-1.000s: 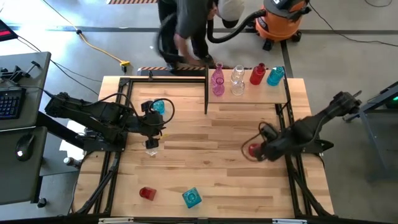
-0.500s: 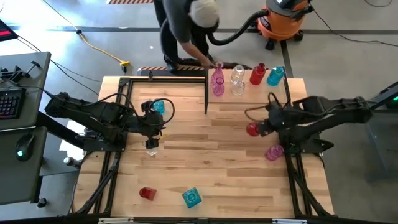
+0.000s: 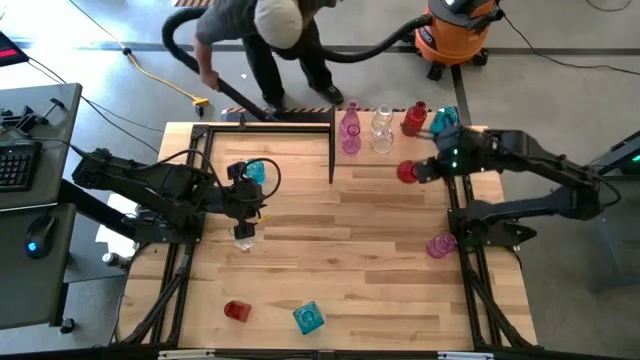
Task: Sort vases onto shelf
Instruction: Put the right red vase on the shelf aligned with the other red vase
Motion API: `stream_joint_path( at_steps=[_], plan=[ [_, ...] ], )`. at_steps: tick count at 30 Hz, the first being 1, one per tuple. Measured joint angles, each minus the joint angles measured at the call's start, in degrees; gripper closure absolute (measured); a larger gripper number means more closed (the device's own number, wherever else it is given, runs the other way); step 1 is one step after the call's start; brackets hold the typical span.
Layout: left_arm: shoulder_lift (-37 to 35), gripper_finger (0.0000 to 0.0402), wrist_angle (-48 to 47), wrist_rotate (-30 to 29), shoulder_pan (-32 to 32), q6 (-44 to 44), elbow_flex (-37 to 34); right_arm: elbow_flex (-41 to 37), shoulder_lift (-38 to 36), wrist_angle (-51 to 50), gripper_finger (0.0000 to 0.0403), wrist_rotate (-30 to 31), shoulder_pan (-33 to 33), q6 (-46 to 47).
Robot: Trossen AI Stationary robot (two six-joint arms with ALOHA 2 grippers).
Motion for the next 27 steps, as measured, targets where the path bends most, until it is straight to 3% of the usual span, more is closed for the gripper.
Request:
stream_joint_path(
  at_steps=[14,27],
  plan=[
    [0.0,0.0312,-0.02,0.01,0.0,0.56,0.0,10.94,10.28,-5.91,0.0403,-3.96,-17.12,-12.26],
    [0.0,0.0312,-0.02,0.01,0.01,0.71,0.0,11.69,15.19,-7.1,0.0403,-13.63,-29.37,-19.88]
  ],
)
